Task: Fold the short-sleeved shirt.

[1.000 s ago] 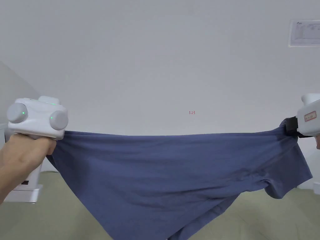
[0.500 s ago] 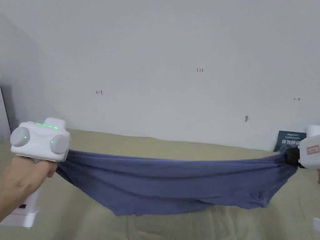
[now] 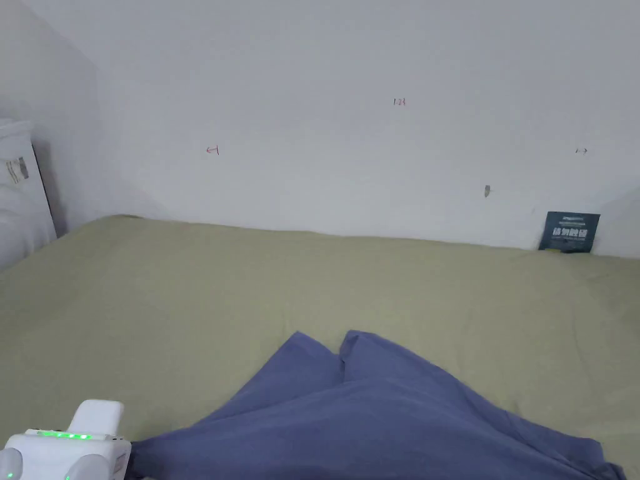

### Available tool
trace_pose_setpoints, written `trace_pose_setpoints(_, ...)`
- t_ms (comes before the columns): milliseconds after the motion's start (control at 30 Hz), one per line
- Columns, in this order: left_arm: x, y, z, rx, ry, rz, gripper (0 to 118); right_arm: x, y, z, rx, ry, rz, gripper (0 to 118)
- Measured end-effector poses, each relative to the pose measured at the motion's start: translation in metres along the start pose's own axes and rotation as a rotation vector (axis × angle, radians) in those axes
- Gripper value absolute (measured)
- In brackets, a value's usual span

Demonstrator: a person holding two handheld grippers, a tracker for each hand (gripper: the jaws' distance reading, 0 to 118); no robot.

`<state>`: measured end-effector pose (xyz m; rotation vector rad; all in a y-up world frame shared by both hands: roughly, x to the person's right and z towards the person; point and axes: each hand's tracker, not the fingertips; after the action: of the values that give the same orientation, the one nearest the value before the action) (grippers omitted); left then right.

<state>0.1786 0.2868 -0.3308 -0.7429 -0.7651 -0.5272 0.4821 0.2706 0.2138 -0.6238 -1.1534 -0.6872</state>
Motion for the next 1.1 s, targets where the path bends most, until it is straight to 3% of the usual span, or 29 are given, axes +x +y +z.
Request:
trace_pose_setpoints(200,-0.025,-0.054,0.016,-0.038,-0.056,0.077,0,0.047,-0.047,0.023,-0.01,-0.001,-0.058,7)
trace_pose_setpoints(333,-0.048,-0.06,-0.011,-0.059,-0.095,0.087,0,0.055,-0.057,0.024,-0.018,-0.008,-0.056,8)
trace_pose_setpoints(367,-0.034,-0.066,0.0,-0.044,-0.09,0.076,0,0.058,-0.056,0.024,-0.014,-0.008,-0.056,18)
trace_pose_setpoints(400,-0.035,-0.067,0.001,-0.023,-0.113,0.072,3,0.059,-0.055,0.026,0.001,-0.042,-0.055,39)
trace_pose_setpoints(433,-0.037,-0.068,0.004,0.018,-0.108,0.06,29,0.05,-0.059,0.029,0.01,-0.055,-0.047,73)
trace_pose_setpoints(467,-0.039,-0.067,0.004,0.018,-0.105,0.054,98,0.051,-0.059,0.034,0.031,-0.051,-0.047,110)
trace_pose_setpoints(500,-0.035,-0.069,0.009,0.01,-0.106,0.052,118,0.05,-0.058,0.04,0.084,-0.056,-0.048,117)
trace_pose_setpoints(700,-0.004,-0.053,0.086,0.211,-0.142,0.024,113,0.006,-0.056,0.077,0.22,0.008,0.01,116)
trace_pose_setpoints(767,-0.006,-0.056,0.099,0.279,-0.155,0.022,102,-0.012,-0.058,0.093,0.285,0.041,0.055,110)
trace_pose_setpoints(800,-0.001,-0.056,0.111,0.303,-0.17,0.017,78,-0.023,-0.062,0.105,0.321,0.057,0.077,91)
trace_pose_setpoints(833,0.002,-0.058,0.121,0.324,-0.192,0.004,25,-0.036,-0.066,0.117,0.35,0.057,0.096,50)
trace_pose_setpoints(867,0.008,-0.059,0.128,0.339,-0.193,-0.011,0,-0.047,-0.068,0.125,0.365,0.049,0.128,0)
trace_pose_setpoints(900,0.003,-0.064,0.129,0.423,-0.157,0.016,0,-0.058,-0.072,0.13,0.383,0.004,0.153,0)
trace_pose_setpoints(933,0.004,-0.066,0.133,0.442,-0.179,-0.042,0,-0.068,-0.076,0.136,0.425,0.001,0.157,1)
trace_pose_setpoints(1000,-0.003,-0.076,0.141,0.393,-0.181,-0.021,0,-0.084,-0.087,0.151,0.417,0.063,0.178,0)
trace_pose_setpoints(1100,-0.021,-0.085,0.136,0.363,-0.181,0.035,0,-0.104,-0.106,0.163,0.44,0.057,0.199,1)
